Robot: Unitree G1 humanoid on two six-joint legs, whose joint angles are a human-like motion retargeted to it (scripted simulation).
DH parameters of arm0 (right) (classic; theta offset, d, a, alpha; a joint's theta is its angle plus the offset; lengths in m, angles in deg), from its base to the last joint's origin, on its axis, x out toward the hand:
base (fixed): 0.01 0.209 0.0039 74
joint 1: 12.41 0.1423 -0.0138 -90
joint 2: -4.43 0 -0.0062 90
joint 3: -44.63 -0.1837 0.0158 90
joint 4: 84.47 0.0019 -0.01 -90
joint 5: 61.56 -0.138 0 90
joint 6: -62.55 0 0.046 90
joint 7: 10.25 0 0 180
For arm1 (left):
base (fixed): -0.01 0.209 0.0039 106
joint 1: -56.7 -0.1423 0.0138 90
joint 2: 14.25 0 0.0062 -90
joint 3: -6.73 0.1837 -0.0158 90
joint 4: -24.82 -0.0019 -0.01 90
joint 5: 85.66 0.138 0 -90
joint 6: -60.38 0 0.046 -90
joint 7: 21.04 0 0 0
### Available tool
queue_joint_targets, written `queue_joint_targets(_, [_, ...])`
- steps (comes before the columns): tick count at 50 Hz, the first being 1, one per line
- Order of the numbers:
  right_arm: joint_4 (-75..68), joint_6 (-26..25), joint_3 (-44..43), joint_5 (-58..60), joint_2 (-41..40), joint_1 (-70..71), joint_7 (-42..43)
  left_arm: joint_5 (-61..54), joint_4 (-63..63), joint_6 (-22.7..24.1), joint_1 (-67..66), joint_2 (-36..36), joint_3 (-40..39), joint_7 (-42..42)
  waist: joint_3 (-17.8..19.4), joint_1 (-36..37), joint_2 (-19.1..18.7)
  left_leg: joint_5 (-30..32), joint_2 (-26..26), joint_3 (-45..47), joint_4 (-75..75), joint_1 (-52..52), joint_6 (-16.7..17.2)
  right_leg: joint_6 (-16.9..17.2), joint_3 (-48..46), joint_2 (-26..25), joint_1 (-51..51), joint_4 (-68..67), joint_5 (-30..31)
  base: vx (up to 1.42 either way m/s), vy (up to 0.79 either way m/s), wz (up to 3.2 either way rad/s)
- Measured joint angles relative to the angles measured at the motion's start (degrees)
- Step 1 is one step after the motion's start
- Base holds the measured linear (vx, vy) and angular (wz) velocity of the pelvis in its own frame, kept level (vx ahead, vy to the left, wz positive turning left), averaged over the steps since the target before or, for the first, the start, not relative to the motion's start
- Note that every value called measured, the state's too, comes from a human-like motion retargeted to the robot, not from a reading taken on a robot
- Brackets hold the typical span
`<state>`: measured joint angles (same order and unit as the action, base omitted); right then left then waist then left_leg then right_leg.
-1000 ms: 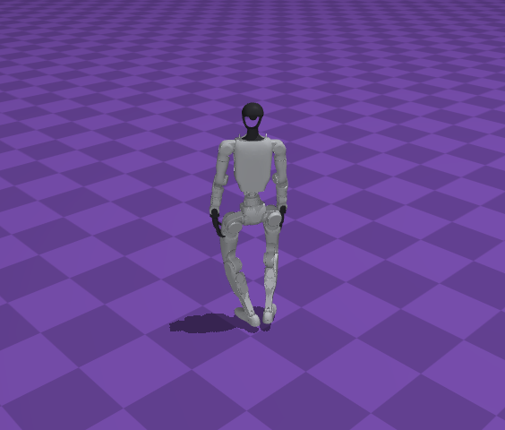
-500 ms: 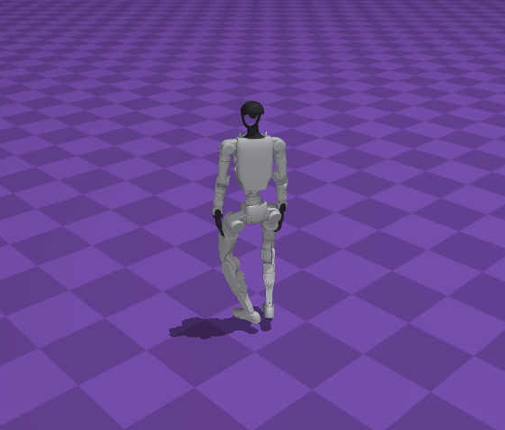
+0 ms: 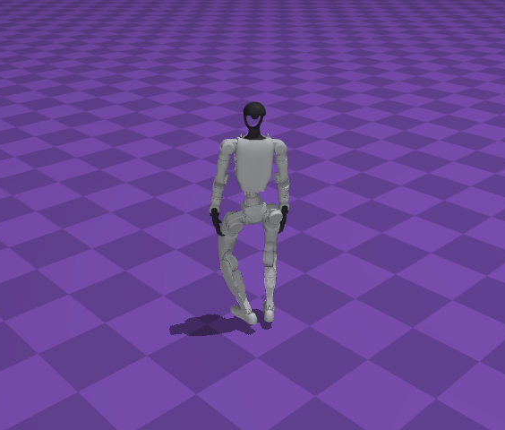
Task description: Sport exercise
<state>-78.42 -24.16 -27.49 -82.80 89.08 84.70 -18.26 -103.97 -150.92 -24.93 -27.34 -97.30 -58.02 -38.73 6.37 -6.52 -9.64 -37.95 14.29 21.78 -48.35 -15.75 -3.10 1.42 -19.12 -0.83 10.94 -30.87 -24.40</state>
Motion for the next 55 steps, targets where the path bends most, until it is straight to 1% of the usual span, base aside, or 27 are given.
queue_joint_targets(8, [-0.45,0.23,0.33,2.17,-0.32,-0.12,0.22,1.09,0.79,0.71,0.4,0.26,1.0,1.01,-0.23,0.13,0.96,-0.74,-0.45,-0.99,-0.38,-1.47,0.12,-0.19,0.5,0.34,1.12,-1.47,-0.63,0.0,0.0,0.0])
queue_joint_targets(10, [-0.56,0.68,0.13,2.64,0.13,0.08,0.43,1.02,1.05,1.11,0.63,0.41,1.12,1.34,-1.78,-0.19,1.44,0.21,-2.89,-1.06,3.8,-1.12,-0.41,-0.16,0.77,0.26,-0.32,3.87,0.97,0.08,0.05,0.19])
queue_joint_targets(14, [0.24,1.46,0.56,2.82,0.14,-0.21,1.04,0.81,0.98,1.8,-0.31,0.35,1.49,2.4,-0.3,-0.72,0.69,-0.01,0.6,-1.27,-1.36,-2.34,0.37,0.15,0.85,0.63,0.32,-0.86,0.93,-0.03,0.08,0.11])
queue_joint_targets(18, [1.23,2.1,1.09,3.22,0.41,0.99,1.77,1.17,-0.12,2.12,-0.96,-0.64,1.89,3.43,0.46,-1.26,0.18,-0.58,5.1,-0.32,-4.88,-4.26,0.01,0.89,0.73,1.42,0.96,-3.6,0.96,0.01,0.16,0.13])
queue_joint_targets(20, [0.86,2.11,1.13,3.78,0.27,3.22,2.05,1.77,-1.3,2.21,-0.3,-1.47,1.56,3.77,-1.01,-1.4,0.29,-0.38,5.43,0.96,-1.33,-5.27,-0.82,1.6,0.57,1.06,-0.26,2.54,3.12,0.09,0.25,0.12])
queue_joint_targets(22, [0.88,2.12,1.51,4.27,0.1,3.68,2.15,2.04,-1.82,2.06,-1.18,-1.46,1.75,3.92,-0.5,-1.62,-0.09,-0.53,7.88,1.19,-2.4,-5.67,-0.29,2.18,0.42,1.56,0.18,0.1,2.98,0.0,0.26,0.05])
queue_joint_targets(24, [0.86,1.97,1.86,4.81,0.08,4.62,2.2,2.16,-1.82,2.05,-1.62,-1.41,1.61,3.91,-0.59,-1.68,-0.36,-1.0,8.18,1.37,-2.21,-5.48,-0.11,2.58,0.93,2.03,0.49,-1.45,2.06,0.06,0.3,0.07])
queue_joint_targets(26, [0.87,1.71,2.19,5.48,0.24,5.63,2.24,2.1,-1.18,2.18,-1.74,-1.2,1.59,4.0,-0.77,-1.94,-0.22,-1.5,6.44,1.56,-1.05,-4.61,-0.5,2.7,1.99,3.26,0.86,-3.13,1.16,0.1,0.32,0.25])
queue_joint_targets(28, [0.88,1.38,2.54,6.21,0.36,6.26,2.21,2.06,-0.13,2.3,-1.73,-0.82,1.87,4.38,-0.47,-2.75,0.39,-2.15,3.72,1.54,-0.09,-3.39,-1.26,2.77,3.54,5.68,1.87,-7.23,0.68,0.07,0.31,0.53])
queue_joint_targets(30, [0.83,1.08,2.92,6.87,0.25,6.41,2.14,2.09,1.0,2.46,-1.65,-0.38,2.37,4.87,0.29,-3.71,0.99,-2.78,1.58,1.4,-0.43,-2.42,-1.81,1.68,4.11,8.72,3.54,-13.19,0.38,0.06,0.26,0.71])
queue_joint_targets(31, [0.78,0.91,2.9,7.11,0.33,6.78,2.14,1.94,1.78,2.5,-1.36,-0.24,2.51,5.23,0.62,-4.65,1.71,-2.87,-0.94,1.04,0.63,-1.7,-2.32,1.28,5.38,9.89,4.97,-16.1,-1.4,0.1,0.24,1.1])
queue_joint_targets(32, [0.64,0.78,2.86,7.21,0.38,7.26,2.13,1.72,2.51,2.46,-0.98,-0.12,2.56,5.59,0.73,-5.92,3.17,-2.14,-4.76,0.8,3.29,-0.44,-3.0,1.18,7.0,11.8,6.61,-19.1,-3.31,0.14,0.22,1.59])
queue_joint_targets(33, [0.34,0.7,2.79,7.04,0.38,7.97,2.1,1.39,3.14,2.28,-0.44,-0.07,2.41,5.93,0.4,-7.85,6.14,0.22,-11.15,0.79,9.14,1.91,-4.03,1.68,9.33,15.19,8.67,-22.26,-5.48,0.15,0.19,1.72])
queue_joint_targets(34, [0.19,0.72,2.64,6.81,0.27,8.09,2.14,1.04,3.47,2.24,-0.3,0.03,2.37,6.09,0.46,-9.13,7.48,1.2,-14.17,0.22,11.06,2.78,-4.3,1.91,11.09,15.75,9.99,-23.77,-6.75,0.13,0.15,1.68])
queue_joint_targets(35, [0.12,0.78,2.46,6.57,0.12,7.92,2.21,0.69,3.66,2.27,-0.34,0.16,2.39,6.15,0.7,-10.09,7.99,1.49,-15.5,-0.62,11.01,2.91,-4.2,2.01,12.57,14.88,10.94,-24.43,-7.57,0.15,0.11,1.43])
queue_joint_targets(37, [-0.06,0.91,2.06,5.57,0.05,8.17,2.53,-0.1,3.89,2.14,0.02,0.2,2.07,5.75,0.01,-11.7,7.67,3.89,-18.3,-2.77,15.81,3.83,-4.0,2.22,14.95,11.22,12.73,-21.44,-7.46,0.18,0.08,1.3])
queue_joint_targets(38, [-0.02,0.97,1.74,5.12,0.03,7.82,2.8,-0.2,3.93,2.19,-0.1,0.39,2.07,5.68,0.19,-12.27,7.73,3.94,-18.87,-3.67,14.93,3.54,-3.63,2.34,16.25,9.52,13.46,-20.99,-7.42,0.18,0.04,1.11])
queue_joint_targets(40, [0.06,0.97,1.24,4.31,0.22,7.4,3.11,-0.29,3.84,2.31,0.05,0.65,1.9,5.24,-0.36,-12.19,5.16,3.94,-17.77,-5.78,15.02,2.42,-2.74,1.83,17.31,3.98,13.66,-14.82,-4.88,0.19,0.02,0.85])
queue_joint_targets(42, [-0.06,1.03,0.71,3.85,0.13,6.38,3.35,-0.24,3.76,2.37,-0.5,1.22,1.77,5.1,0.15,-12.25,5.17,2.8,-17.89,-6.82,10.73,1.3,-1.98,1.15,18.25,2.68,14.35,-16.32,-5.03,0.12,-0.02,0.75])
queue_joint_targets(45, [-0.33,1.16,-0.02,3.36,0.05,5.11,3.63,-0.4,3.33,2.42,-1.04,1.6,1.21,4.73,0.64,-11.28,3.69,0.35,-16.26,-8.64,1.8,-1.68,-0.27,-1.03,17.19,1.37,13.76,-18.03,-6.74,0.15,-0.01,0.63])
queue_joint_targets(47, [-0.31,1.31,-0.26,3.53,0.19,4.55,3.98,-0.58,2.6,2.43,-1.41,1.73,0.92,4.6,1.24,-10.73,2.26,0.8,-11.69,-7.73,-6.91,-4.44,1.1,-2.17,15.68,0.7,12.87,-19.23,-7.93,0.15,0.01,0.7])
queue_joint_targets(48, [-0.21,1.4,-0.35,3.72,0.26,4.42,4.18,-0.7,2.15,2.38,-1.63,1.78,0.77,4.57,1.43,-10.65,1.63,0.2,-8.44,-6.46,-10.64,-5.81,0.76,-2.46,14.87,0.6,12.51,-19.62,-8.43,0.17,0.04,0.58])
queue_joint_targets(50, [-0.04,1.44,-0.62,4.07,0.56,4.89,4.82,-1.3,0.65,2.36,-1.57,1.86,0.33,4.25,1.49,-9.11,-2.84,-1.66,0.11,-7.54,-15.45,-10.15,1.07,-3.34,13.25,-3.94,9.85,-13.11,-5.96,0.21,0.07,0.15])
queue_joint_targets(51, [-0.02,1.46,-0.66,4.07,0.63,5.1,5.06,-1.65,0.21,2.29,-1.97,1.95,0.21,4.3,1.43,-8.89,-3.45,-1.64,1.57,-8.11,-14.54,-11.05,1.11,-3.39,13.37,-4.2,9.18,-12.3,-5.55,0.21,0.1,0.02])
queue_joint_targets(52, [-0.05,1.45,-0.7,3.99,0.67,5.39,5.25,-2.02,-0.15,2.18,-2.37,2.02,0.09,4.35,1.32,-8.8,-3.82,-1.47,2.46,-8.71,-13.06,-11.75,1.18,-3.39,13.6,-4.18,8.62,-11.77,-5.26,0.2,0.12,0.18])
queue_joint_targets(53, [-0.17,1.38,-0.72,3.76,0.68,5.84,5.35,-2.4,-0.34,2.02,-2.76,2.08,-0.03,4.38,1.1,-8.97,-3.74,-0.99,2.22,-9.36,-10.44,-12.07,1.28,-3.28,14.04,-3.58,8.29,-11.83,-5.2,0.2,0.14,0.25])
queue_joint_targets(55, [-0.43,1.06,-0.38,3.47,0.66,6.99,5.48,-2.84,-0.33,1.66,-3.37,2.16,-0.03,4.5,0.54,-9.72,-2.85,0.67,-0.32,-10.86,-4.16,-11.89,1.56,-2.97,15.23,-1.53,8.17,-13.18,-5.73,0.21,0.16,0.35])
